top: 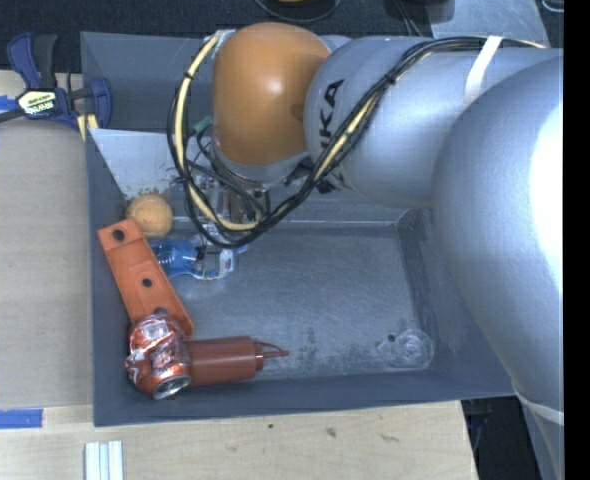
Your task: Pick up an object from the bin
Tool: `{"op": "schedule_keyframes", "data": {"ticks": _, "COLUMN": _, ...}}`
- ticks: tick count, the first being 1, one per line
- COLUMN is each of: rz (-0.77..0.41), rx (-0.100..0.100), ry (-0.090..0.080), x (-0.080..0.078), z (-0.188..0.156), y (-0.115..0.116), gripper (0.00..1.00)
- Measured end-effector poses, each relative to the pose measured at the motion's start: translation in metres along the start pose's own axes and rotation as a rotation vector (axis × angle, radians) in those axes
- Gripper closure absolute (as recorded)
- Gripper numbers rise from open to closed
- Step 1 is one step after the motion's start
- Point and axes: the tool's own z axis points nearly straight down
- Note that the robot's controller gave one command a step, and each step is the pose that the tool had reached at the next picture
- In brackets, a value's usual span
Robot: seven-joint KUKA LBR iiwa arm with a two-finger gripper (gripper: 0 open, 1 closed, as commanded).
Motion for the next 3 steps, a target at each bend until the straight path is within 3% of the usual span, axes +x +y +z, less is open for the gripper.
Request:
{"op": "schedule_keyframes", "data": {"ticks": 1, "rz": 0.004, "rx": -0.001, "ry": -0.008, "x": -0.002, "z": -0.006, "y": -0.001, "gripper": 0.0}}
{"op": "schedule_keyframes", "data": {"ticks": 2, "rz": -0.055, "rx": -0.001, "ry": -0.002, "x": -0.002, "z": 0.097, "y": -0.016, "gripper": 0.0}}
{"op": "schedule_keyframes", "data": {"ticks": 3, "rz": -0.162, "rx": -0.002, "ry": -0.016, "x": 0.001, "z": 0.05, "y": -0.028, "gripper": 0.0}}
